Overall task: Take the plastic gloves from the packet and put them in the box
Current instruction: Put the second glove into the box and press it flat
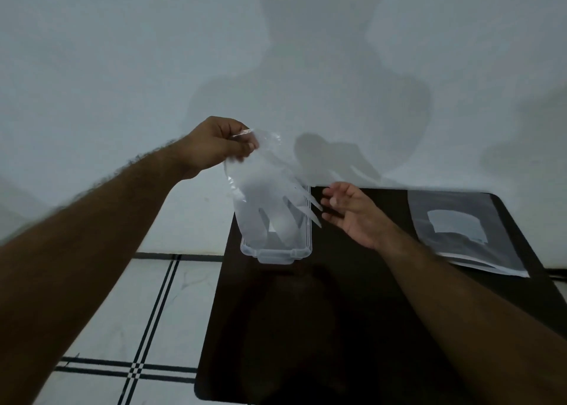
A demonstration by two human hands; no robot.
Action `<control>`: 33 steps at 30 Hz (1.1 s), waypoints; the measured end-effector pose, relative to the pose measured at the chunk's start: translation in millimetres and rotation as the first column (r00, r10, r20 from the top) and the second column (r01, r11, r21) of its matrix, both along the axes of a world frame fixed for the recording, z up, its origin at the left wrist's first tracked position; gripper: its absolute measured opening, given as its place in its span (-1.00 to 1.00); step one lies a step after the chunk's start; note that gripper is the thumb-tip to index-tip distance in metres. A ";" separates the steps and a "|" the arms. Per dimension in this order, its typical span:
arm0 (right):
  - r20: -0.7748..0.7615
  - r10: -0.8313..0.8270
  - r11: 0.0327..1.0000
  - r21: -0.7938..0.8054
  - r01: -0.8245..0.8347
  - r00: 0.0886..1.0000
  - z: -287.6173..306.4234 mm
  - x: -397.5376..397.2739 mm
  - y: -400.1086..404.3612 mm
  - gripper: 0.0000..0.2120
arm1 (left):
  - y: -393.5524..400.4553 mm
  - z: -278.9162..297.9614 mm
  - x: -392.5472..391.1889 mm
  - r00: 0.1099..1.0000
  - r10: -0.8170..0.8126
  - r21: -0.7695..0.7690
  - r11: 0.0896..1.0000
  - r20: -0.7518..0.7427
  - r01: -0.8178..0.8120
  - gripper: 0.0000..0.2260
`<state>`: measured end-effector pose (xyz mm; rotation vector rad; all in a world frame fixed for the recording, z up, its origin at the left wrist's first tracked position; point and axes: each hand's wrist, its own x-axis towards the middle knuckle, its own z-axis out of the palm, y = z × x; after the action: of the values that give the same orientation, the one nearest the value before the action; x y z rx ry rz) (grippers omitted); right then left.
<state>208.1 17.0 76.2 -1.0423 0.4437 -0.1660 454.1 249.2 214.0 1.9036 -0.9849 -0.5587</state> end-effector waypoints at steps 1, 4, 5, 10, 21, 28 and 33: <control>0.010 0.005 1.000 0.002 -0.005 1.000 2.3 6.7 3.9 -0.54 | -2.4 -2.5 4.0 1.000 -0.020 0.008 1.000 -0.005 0.020 -0.89; -0.023 0.071 0.987 -0.142 -0.074 0.997 10.2 32.8 14.4 -0.42 | -10.8 -8.9 11.1 0.997 -0.081 0.031 0.996 -0.021 0.081 -0.87; -0.038 0.103 0.973 -0.204 -0.109 0.994 11.7 42.5 16.0 -0.43 | -13.3 -9.9 12.6 0.995 -0.096 0.040 0.995 -0.024 0.096 -0.87; -0.205 0.217 0.863 -0.417 -0.286 0.954 26.1 75.4 12.8 -0.57 | -17.7 -10.5 21.2 0.992 -0.119 0.060 0.991 -0.032 0.121 -0.87; -0.669 0.290 0.277 -0.625 -0.730 0.684 4.2 60.6 -17.5 -0.83 | -2.2 -14.8 50.0 0.998 -0.053 0.068 0.996 -0.031 0.055 -0.91; -0.164 -0.065 0.629 -0.773 -0.087 0.984 66.9 112.0 -4.3 -0.79 | -26.0 -9.9 43.2 0.987 -0.140 0.150 0.980 0.075 0.128 -0.89; -0.102 0.099 0.444 -0.886 -0.135 0.990 111.8 135.8 16.2 -0.54 | -48.6 -6.5 41.2 0.970 -0.171 0.254 0.959 0.171 0.124 -0.88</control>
<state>343.9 33.2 188.0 -2.1534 0.2908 -0.2708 495.4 200.6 207.5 2.1421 -1.2389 -0.6145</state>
